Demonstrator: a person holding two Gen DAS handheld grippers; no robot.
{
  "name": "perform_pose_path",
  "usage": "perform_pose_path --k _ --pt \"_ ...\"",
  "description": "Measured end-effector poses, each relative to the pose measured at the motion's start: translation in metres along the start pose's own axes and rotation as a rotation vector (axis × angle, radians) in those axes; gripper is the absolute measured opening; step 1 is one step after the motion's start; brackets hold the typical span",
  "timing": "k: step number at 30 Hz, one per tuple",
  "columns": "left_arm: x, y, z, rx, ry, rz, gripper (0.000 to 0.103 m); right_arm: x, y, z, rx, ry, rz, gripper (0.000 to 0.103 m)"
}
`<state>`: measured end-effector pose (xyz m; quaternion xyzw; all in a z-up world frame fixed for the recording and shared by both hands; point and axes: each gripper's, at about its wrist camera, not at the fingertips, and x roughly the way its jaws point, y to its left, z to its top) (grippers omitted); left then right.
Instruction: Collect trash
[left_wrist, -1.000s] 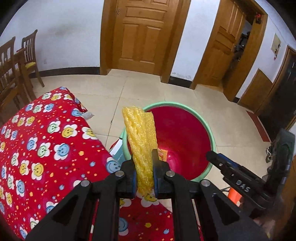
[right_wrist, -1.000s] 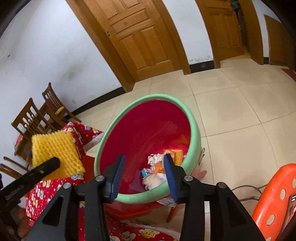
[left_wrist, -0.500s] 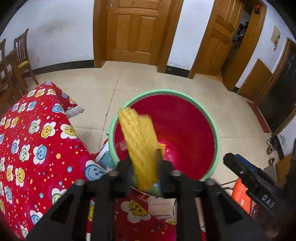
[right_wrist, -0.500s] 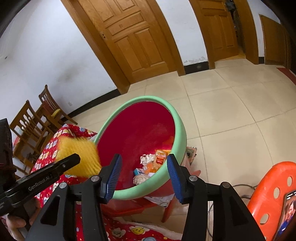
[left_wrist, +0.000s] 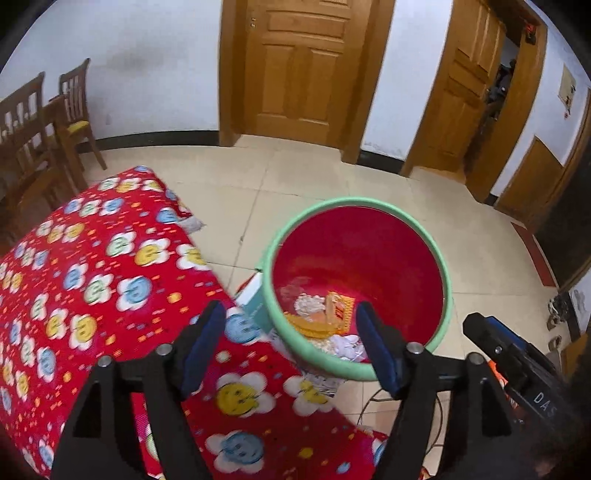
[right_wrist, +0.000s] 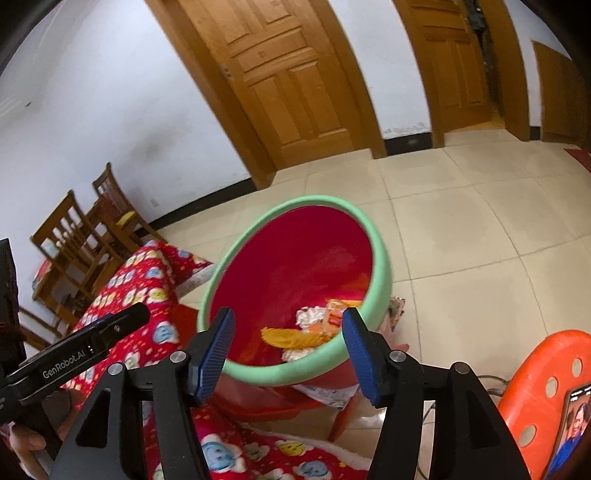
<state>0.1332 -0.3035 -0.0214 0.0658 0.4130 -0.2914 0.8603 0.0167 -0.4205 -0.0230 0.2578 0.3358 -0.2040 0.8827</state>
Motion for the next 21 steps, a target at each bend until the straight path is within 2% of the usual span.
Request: perform_pose_path --k 6,8,16,21 --pt "-0.031 0.027 -0.014 -0.070 -0.027 0.078 0.082 -0.008 0.029 -0.010 -0.079 0.023 0.045 0.077" --pt "-0.043 0.038 -0.020 -0.096 -0.037 0.110 0.086 -0.011 0.040 -0.012 -0.112 0.024 0.057 0.077" --pt "-0.089 0.075 -0.042 -0.174 -0.073 0.218 0.086 -0.031 0.082 -0.030 -0.204 0.014 0.104 0.078" --pt "-0.121 0.093 -0.060 -0.220 -0.107 0.284 0.087 -0.043 0.105 -0.043 -0.245 0.008 0.126 0.082"
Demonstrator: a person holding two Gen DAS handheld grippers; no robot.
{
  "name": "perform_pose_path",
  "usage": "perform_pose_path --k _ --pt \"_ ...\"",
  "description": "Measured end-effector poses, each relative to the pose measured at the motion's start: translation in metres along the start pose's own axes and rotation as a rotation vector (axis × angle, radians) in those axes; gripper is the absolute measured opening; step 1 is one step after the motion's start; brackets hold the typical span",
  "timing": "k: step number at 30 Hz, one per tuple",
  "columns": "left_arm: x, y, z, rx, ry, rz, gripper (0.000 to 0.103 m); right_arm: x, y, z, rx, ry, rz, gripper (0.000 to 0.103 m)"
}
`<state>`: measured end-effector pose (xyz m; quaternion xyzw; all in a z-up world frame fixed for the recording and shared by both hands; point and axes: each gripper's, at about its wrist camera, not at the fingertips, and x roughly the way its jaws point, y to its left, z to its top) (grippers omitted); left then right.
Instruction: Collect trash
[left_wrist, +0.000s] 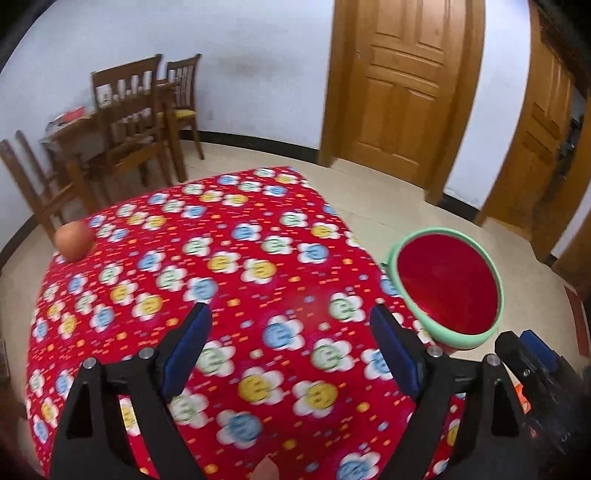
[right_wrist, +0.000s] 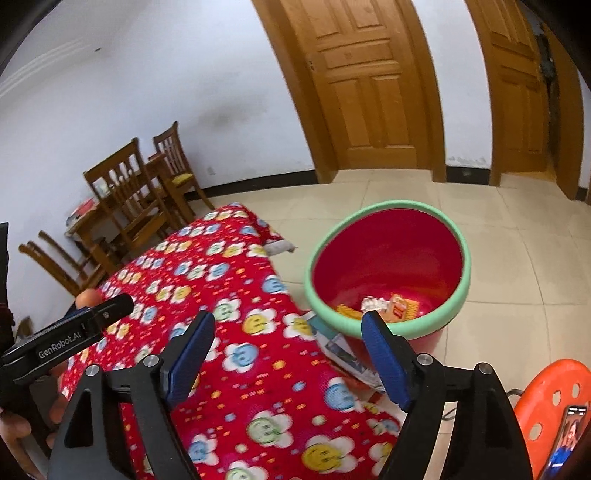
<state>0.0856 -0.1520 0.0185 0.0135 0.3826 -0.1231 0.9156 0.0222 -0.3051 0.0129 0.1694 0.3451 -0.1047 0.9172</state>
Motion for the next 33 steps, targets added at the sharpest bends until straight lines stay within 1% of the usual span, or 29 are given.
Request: perform_pose_path --k 5,14,25,33 --pt "-0.024 0.023 -0.010 -0.037 -0.031 0.035 0.087 -0.007 0.020 -0.007 -0.036 -0.003 0.014 0.082" --pt "-0.056 0.042 -0.027 -0.072 -0.073 0.086 0.087 -0.022 0.046 -0.016 -0.083 -0.023 0.033 0.082" --pt "-0.071 0.050 -0.041 -0.086 -0.085 0.120 0.087 -0.031 0.058 -0.024 -0.113 -0.037 0.039 0.083" --pt "-0.074 0.054 -0.044 -0.094 -0.092 0.126 0.087 -0.030 0.062 -0.026 -0.126 -0.038 0.037 0.083"
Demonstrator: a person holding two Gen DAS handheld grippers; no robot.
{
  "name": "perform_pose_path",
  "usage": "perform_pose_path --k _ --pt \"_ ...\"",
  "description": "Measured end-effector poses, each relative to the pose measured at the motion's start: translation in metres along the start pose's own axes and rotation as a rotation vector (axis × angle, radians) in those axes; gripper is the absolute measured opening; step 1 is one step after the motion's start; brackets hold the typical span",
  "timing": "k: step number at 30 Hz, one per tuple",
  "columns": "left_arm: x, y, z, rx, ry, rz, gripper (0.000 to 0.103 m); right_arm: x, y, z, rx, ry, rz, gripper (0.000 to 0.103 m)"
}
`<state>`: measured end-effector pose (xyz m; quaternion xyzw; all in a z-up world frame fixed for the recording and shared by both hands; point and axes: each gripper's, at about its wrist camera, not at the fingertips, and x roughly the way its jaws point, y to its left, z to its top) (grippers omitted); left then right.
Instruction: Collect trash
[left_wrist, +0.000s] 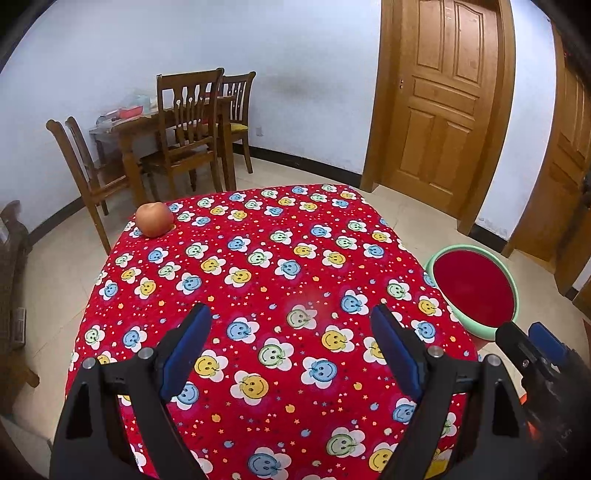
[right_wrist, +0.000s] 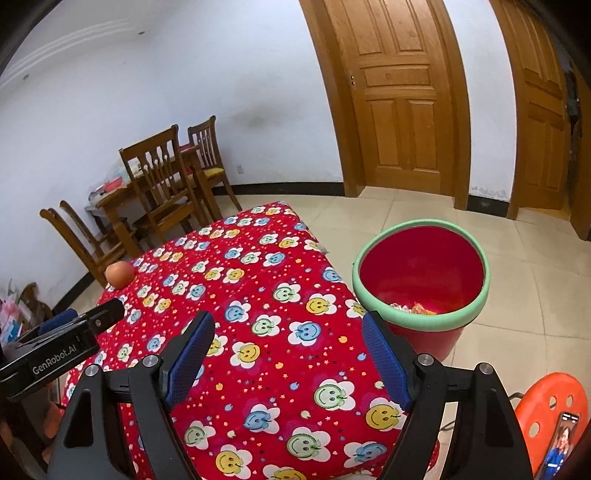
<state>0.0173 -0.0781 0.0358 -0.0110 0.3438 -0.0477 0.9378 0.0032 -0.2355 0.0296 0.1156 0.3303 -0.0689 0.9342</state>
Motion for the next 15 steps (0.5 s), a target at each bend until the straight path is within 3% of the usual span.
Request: perform_pose_path --k 15 --pt "-0.0006 0.0022 -0.0005 -0.009 0.001 0.002 0.087 0.0006 -0.0003 -0.0009 0.002 0.003 -0.002 0.083"
